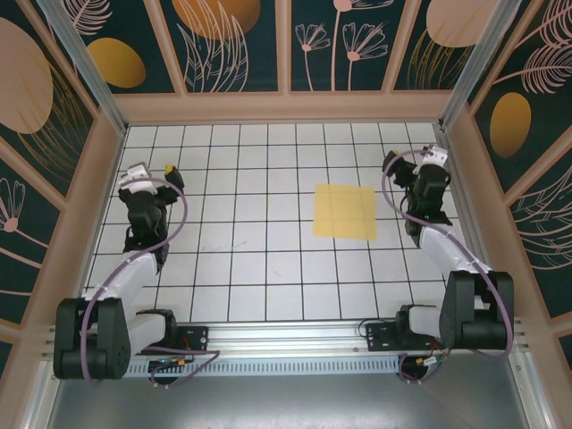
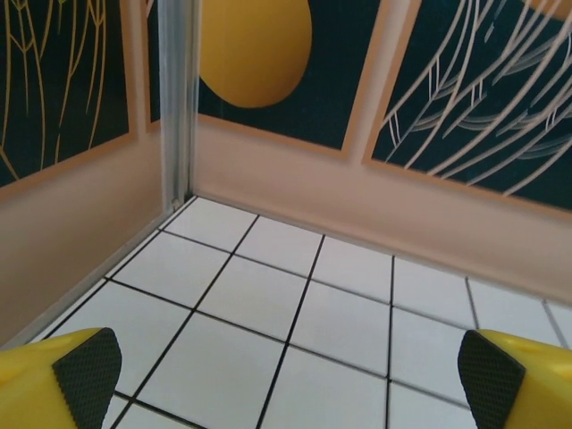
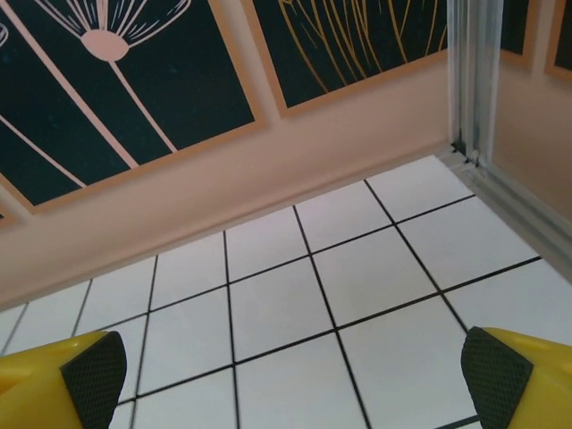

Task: Fold a paper plane with a square sheet of paper (pick it up from the middle)
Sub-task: Move the paper to the center of the table.

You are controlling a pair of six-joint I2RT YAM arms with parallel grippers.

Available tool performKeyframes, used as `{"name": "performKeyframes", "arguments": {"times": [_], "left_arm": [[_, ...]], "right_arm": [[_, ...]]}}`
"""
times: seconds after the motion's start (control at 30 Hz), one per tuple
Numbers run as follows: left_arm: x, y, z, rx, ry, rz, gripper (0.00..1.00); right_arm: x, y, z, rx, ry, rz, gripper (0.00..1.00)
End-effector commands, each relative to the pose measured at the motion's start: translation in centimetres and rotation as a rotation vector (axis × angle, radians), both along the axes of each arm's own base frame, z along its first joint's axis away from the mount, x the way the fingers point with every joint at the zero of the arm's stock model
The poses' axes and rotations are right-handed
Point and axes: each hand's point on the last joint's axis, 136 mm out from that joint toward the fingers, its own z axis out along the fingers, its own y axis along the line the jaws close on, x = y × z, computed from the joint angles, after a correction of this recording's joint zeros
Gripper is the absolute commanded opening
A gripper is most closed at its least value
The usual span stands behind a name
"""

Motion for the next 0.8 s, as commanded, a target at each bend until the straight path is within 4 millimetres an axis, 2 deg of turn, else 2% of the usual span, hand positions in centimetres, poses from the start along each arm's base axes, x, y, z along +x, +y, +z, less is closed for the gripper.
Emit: {"name": "performKeyframes", "arguments": {"times": [0.0,0.07,0.13,0.33,0.4,0.6,0.77], "left_arm": [[-1.0,0.6,-1.2,-0.133,0.139,0.057,0.99],[-1.3,0.5,-0.3,-0.189,0.143,0.062,0.98],[-1.2,-0.5,0.5,-0.198,0.154,0.005,0.99],[-1.0,-2.9,1.2,-0.239,0.175,-0.13,0.99],[-0.8,-3.8,1.1,-0.231,0.197,-0.186,0.99],[-0.4,-4.2,-0.2,-0.259,0.255,-0.199,0.99],[0.0,-4.2,-0.9,-0.258,0.272,-0.196,0.99]], "right_arm": [[-0.8,1.9,-5.0,0.139,0.277,0.019,0.99],[-0.6,4.1,-5.9,0.197,0.333,0.074,0.99],[-0.6,6.4,-6.8,0.242,0.379,0.126,0.99],[-0.7,12.9,-10.1,0.3,0.534,0.25,0.99],[-0.7,13.6,-12.0,0.261,0.626,0.223,0.99],[-0.6,15.0,-15.9,0.228,0.761,0.185,0.99],[-0.5,15.7,-17.7,0.182,0.817,0.17,0.99]]}}
